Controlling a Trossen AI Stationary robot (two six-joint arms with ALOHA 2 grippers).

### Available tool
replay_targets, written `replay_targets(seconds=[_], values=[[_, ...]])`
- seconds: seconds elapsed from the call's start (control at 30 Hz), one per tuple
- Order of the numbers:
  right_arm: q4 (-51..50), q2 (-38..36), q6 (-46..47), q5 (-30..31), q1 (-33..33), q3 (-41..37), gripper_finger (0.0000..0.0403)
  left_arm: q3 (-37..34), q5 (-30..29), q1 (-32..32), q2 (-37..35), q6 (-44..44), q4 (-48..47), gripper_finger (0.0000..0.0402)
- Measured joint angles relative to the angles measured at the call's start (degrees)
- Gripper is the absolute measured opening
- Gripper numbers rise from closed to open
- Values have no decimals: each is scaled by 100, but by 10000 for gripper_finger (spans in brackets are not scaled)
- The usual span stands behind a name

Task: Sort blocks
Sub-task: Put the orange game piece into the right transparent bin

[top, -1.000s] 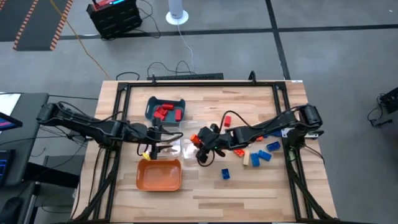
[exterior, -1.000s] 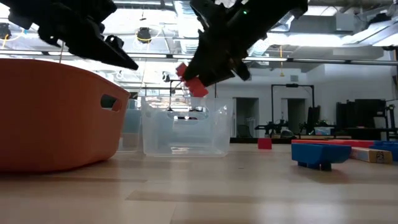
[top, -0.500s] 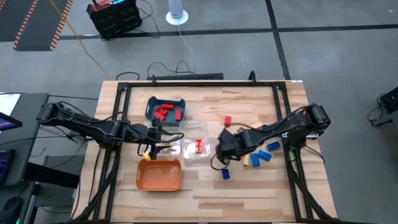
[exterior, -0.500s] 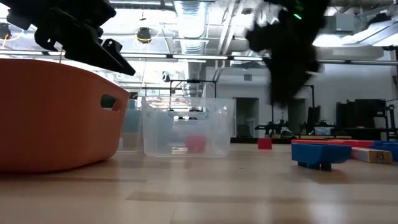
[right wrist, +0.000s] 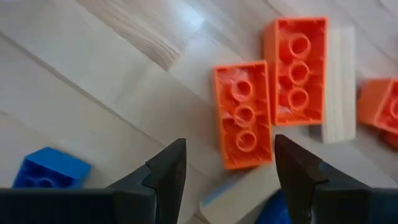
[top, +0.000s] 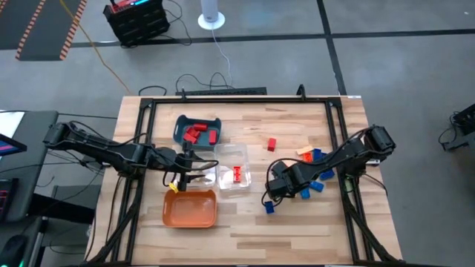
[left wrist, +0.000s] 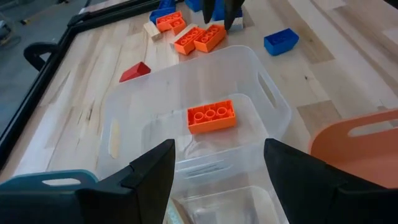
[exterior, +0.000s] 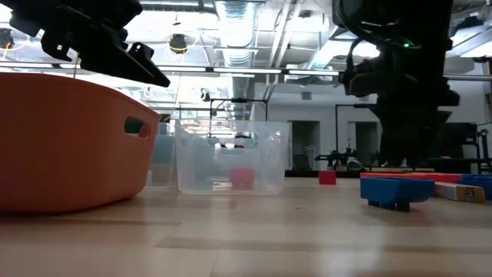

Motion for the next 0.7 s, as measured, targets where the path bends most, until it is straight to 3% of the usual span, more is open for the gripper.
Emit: replay_targets(seconds=[0.47,0.7], values=[[-50,0,-47,13,-61,-203,211,0,5,0,0,-7,-42,240],[806,0,-73,4,-140,-689,210,0,5,0,0,-2,-61,240]])
